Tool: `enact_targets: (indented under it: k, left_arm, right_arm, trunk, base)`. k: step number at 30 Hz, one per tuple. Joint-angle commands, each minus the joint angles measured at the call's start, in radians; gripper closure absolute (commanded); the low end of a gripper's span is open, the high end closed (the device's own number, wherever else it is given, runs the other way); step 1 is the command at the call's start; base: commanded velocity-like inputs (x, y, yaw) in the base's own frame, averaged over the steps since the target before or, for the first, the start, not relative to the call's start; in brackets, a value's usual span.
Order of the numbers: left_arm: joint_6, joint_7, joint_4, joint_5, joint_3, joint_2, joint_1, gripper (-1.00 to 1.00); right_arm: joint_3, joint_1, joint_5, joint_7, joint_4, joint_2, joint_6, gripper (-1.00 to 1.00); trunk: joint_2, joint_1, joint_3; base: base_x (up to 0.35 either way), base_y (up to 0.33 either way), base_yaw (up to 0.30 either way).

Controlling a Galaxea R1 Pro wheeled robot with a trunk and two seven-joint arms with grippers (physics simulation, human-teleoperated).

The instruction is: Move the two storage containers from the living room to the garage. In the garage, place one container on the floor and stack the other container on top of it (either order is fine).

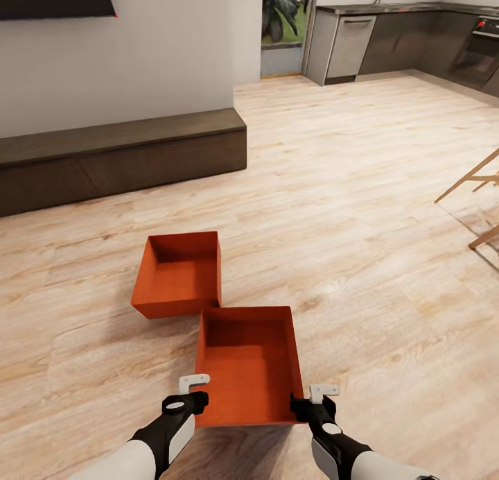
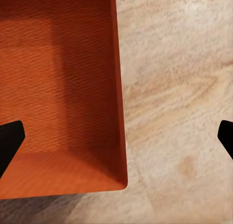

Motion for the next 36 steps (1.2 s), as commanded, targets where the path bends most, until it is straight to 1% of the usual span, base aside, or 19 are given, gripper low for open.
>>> enact_targets:
  k: [1, 11, 19, 26, 36]
  left_arm:
    - [0.004, 0.006, -0.002, 0.01, -0.009, 0.0, 0.0, -1.0]
    - [0.007, 0.006, -0.001, 0.011, -0.01, 0.0, 0.0, -1.0]
    - [0.021, 0.007, -0.016, 0.011, -0.013, -0.002, 0.0, -1.0]
    - [0.013, 0.008, -0.027, 0.011, -0.009, 0.0, 0.0, -1.0]
    - [0.009, 0.008, -0.028, 0.011, -0.008, 0.001, 0.0, -1.0]
  right_arm:
    - [0.009, -0.001, -0.008, -0.004, 0.001, 0.0, -0.003, -1.0]
    - [0.009, -0.001, -0.008, -0.004, 0.001, 0.0, -0.003, -1.0]
    - [0.016, -0.001, -0.004, -0.005, 0.011, 0.01, 0.008, -1.0]
    - [0.014, 0.0, 0.0, -0.005, 0.008, 0.002, -0.003, -1.0]
    - [0.014, 0.0, 0.001, -0.005, 0.005, 0.0, -0.02, -1.0]
  trunk:
    - [0.0, 0.0, -0.001]
    - [0.0, 0.0, -0.002]
    - [0.0, 0.0, -0.002]
    - [0.0, 0.0, -0.002]
    - [0.0, 0.0, -0.002]
  base:
    - [0.0, 0.0, 0.0]
    - [0.0, 0.0, 0.0]
    - [0.0, 0.0, 0.0]
    - [0.0, 0.0, 0.0]
    - [0.0, 0.0, 0.0]
